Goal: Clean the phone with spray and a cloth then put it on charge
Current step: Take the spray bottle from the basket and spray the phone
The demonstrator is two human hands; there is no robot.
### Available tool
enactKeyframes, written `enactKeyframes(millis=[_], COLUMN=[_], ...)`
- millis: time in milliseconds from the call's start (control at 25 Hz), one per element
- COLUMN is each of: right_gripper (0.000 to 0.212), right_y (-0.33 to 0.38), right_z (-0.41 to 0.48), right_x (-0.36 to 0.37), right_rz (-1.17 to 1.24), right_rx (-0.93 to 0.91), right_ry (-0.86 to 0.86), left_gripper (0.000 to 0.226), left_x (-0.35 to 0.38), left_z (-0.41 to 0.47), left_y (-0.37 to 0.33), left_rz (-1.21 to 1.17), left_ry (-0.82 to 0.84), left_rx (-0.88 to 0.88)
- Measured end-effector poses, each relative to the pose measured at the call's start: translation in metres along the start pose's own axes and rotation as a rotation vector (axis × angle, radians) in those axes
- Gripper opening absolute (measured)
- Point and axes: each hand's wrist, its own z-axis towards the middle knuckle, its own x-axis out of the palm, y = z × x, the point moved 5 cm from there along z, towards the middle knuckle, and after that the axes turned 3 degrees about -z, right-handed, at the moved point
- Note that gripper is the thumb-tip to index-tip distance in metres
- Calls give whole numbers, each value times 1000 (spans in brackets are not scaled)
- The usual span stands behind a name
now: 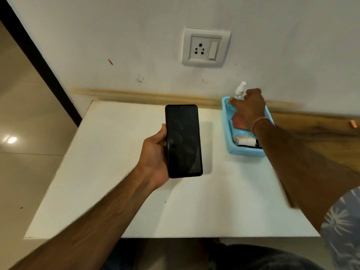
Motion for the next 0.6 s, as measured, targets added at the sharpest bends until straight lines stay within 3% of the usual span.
enactKeyframes(millis=[200,440,600], right_gripper=[42,33,27], right_y=[-16,20,66], right_z=[9,-13,-74], right_x=[21,-21,-26], right_rz=[57,123,463], right_rx=[14,-185,-297], right_ry=[150,-9,236], left_gripper=[48,49,48], left_x=[0,-2,-3], left_z=[0,-3,-3], left_y=[-2,-8,-12], left_rz=[0,-5,-22], left_ry=[-7,-51,-70], left_rx=[5,22,29])
